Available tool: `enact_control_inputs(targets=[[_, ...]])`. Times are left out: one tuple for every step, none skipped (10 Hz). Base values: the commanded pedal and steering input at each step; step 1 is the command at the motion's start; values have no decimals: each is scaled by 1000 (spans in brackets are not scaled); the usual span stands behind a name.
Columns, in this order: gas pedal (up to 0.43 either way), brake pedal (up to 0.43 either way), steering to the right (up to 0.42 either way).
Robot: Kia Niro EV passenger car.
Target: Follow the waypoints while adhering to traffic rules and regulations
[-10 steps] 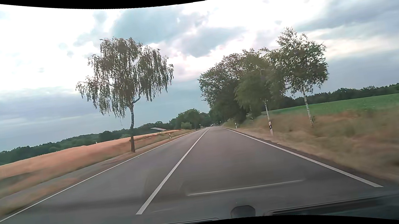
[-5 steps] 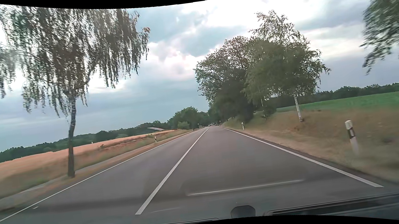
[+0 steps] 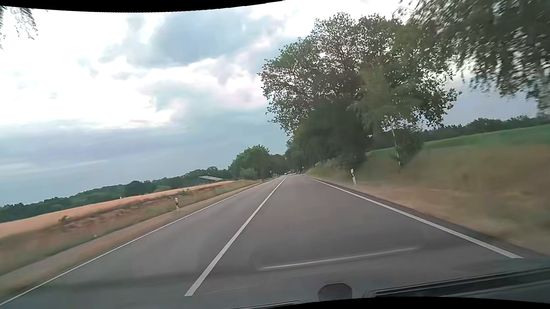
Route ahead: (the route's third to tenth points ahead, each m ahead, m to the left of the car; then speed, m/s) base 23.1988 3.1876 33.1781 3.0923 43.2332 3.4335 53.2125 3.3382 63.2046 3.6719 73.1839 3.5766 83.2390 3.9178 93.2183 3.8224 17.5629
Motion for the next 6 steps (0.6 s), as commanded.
enact_control_inputs(targets=[[138, 0, -1], [138, 0, 0], [150, 0, -1], [150, 0, -1], [150, 0, 0], [150, 0, -1]])
